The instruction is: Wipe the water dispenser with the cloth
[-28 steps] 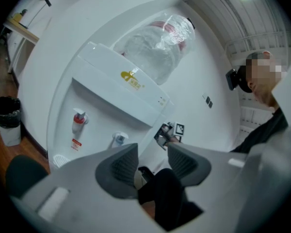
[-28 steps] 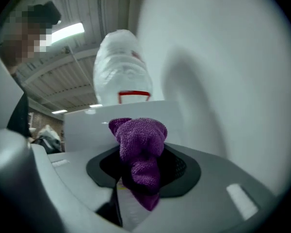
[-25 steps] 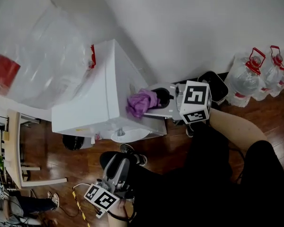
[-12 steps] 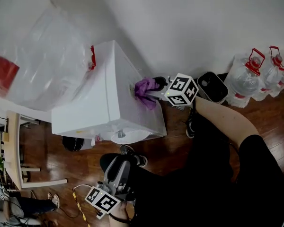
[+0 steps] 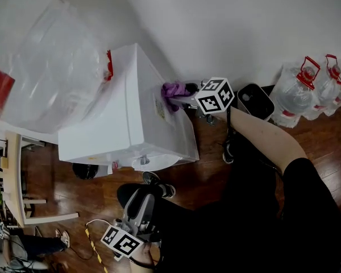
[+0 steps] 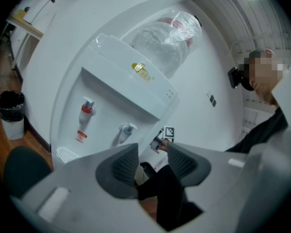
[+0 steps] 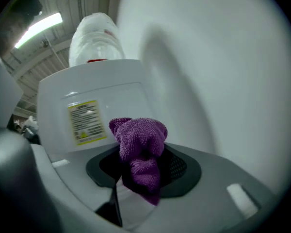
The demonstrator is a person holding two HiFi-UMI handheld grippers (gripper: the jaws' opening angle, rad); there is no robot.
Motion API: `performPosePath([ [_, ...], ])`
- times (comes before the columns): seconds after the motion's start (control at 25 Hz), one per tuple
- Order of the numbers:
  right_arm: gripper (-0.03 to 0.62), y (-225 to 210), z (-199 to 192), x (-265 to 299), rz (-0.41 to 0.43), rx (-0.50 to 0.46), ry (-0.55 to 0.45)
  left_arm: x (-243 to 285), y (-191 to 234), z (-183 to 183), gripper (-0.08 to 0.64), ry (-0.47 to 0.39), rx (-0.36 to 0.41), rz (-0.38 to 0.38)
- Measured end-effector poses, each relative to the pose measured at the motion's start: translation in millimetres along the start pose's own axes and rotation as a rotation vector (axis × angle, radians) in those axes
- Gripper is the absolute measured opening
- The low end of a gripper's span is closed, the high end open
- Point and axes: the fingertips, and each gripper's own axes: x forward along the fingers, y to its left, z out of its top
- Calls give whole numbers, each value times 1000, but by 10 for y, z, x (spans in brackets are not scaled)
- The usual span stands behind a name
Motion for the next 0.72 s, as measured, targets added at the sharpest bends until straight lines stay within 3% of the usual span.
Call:
performPosePath([
  [0.2,183,1485,-533,-485,275,-11,51,188,-102,-131,209,44,-8,-57],
  [0.32,183,1806,-805,-597,320,-46,82,268,-177,-199,209,69,-11,-84],
  [0.44,183,1428,-908,-507,243,-88,105,287,-209,-201,209,77,-7,-91],
  [0.72,183,-341,-784,104,-61,-113,170,212,-173,-198,206,80,14,-49],
])
